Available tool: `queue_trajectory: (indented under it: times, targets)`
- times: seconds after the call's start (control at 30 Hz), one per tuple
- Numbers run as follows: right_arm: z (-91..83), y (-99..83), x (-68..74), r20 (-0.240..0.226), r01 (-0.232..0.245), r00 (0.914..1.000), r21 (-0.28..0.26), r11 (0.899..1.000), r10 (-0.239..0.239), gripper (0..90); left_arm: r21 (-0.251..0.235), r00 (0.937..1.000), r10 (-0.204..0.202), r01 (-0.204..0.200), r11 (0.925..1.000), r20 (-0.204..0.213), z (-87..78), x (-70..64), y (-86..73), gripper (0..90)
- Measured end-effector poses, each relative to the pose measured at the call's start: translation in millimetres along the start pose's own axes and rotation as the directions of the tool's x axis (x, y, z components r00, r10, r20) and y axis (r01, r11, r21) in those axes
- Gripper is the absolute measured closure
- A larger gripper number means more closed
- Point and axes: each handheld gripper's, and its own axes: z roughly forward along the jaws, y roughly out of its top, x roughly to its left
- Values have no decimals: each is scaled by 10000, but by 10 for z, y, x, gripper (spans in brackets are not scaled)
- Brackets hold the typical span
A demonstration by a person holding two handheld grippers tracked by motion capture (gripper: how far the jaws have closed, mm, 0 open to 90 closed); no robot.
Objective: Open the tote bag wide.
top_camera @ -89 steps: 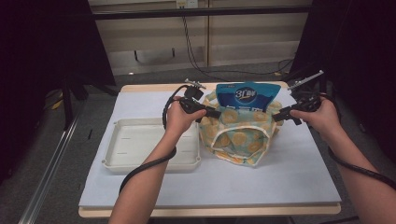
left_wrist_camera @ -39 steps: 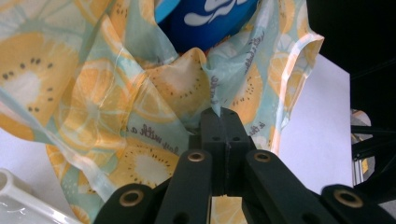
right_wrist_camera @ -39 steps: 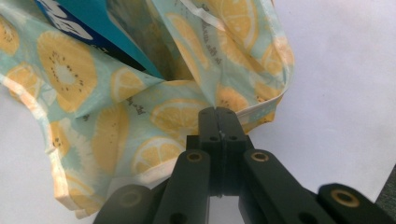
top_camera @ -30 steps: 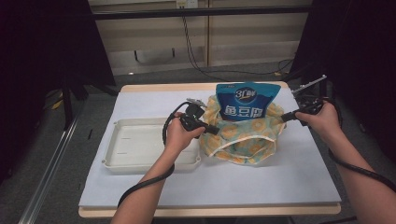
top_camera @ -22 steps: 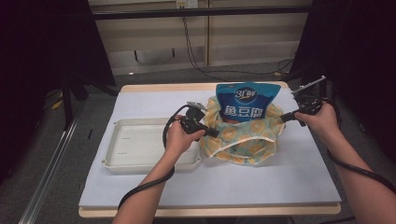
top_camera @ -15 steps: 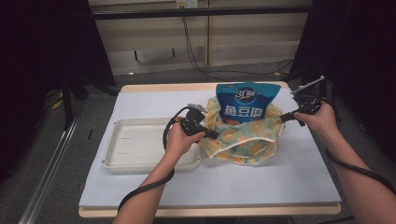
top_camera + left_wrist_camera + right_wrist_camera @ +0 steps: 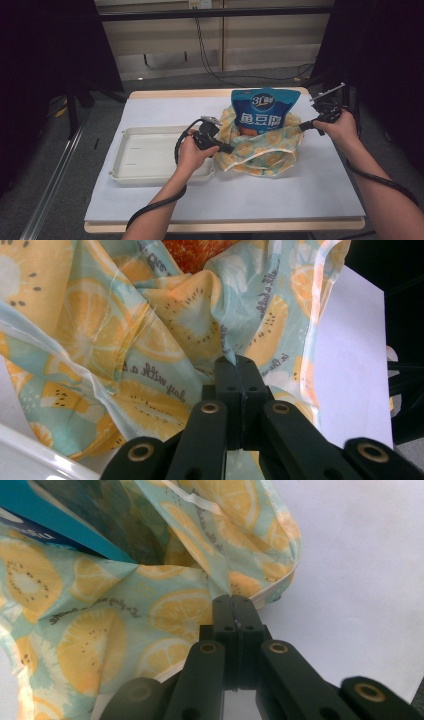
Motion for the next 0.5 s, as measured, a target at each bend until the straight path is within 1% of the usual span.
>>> queue_trajectory:
  times: [0.03, 0.07, 0.1, 0.13, 0.17, 0.23, 0.27, 0.3, 0.33, 0.37, 0.4, 0.43, 0.5]
  targets:
    - [9, 1, -3, -14, 19, 10000, -35, 10000, -19, 900, -61, 10000, -16, 17, 10000, 41, 17, 1, -9, 900]
    - [11, 1, -6, 57, -14, 10000, -20, 10000, 14, 900, 40, 10000, 51, -51, 10000, 16, 17, 6, -12, 900]
    - [18, 1, -20, 52, 108, 9999, -51, 9999, -108, 900, -22, 9999, -16, 16, 10000, 109, 33, 7, -22, 900]
    - [15, 4, -10, 97, -34, 9999, 29, 10000, 34, 900, -6, 9999, -54, 54, 10000, 113, 43, 5, -34, 900]
    - [25, 6, -13, 87, 10, 10000, -25, 10000, -9, 900, -79, 9999, -84, 85, 9999, 111, 53, 2, -41, 900]
    - [36, 6, -19, 79, 77, 9999, -17, 10000, -77, 900, -71, 9999, -36, 37, 10000, 135, 67, 0, -53, 900]
    - [41, 7, -24, 120, 138, 9998, -30, 9999, -138, 900, 22, 9999, -10, 10, 10000, 108, 66, -1, -58, 900]
    - [45, 8, -24, 175, 141, 9997, -6, 9999, -141, 900, -13, 9999, -7, 7, 10000, 163, 74, -1, -62, 900]
    - [49, 11, -21, 129, 84, 9999, 39, 10000, -84, 900, 24, 9999, -1, 1, 10000, 107, 74, -2, -65, 900]
    - [56, 10, -23, 111, 46, 9999, 34, 10000, -46, 900, 249, 9999, 20, -17, 9997, -123, 67, -10, -69, 900]
    - [62, 11, -21, 87, -42, 10000, 58, 10000, 42, 900, 226, 10000, 32, -33, 9997, 54, 71, -1, -77, 900]
    - [68, 10, -27, 112, -43, 9999, 47, 10000, 42, 900, 76, 9999, 23, -25, 10000, 144, 82, 3, -86, 900]
    - [81, 7, -34, 74, 14, 10000, 35, 10000, -14, 900, 45, 9999, -59, 58, 10000, 153, 88, -2, -102, 900]
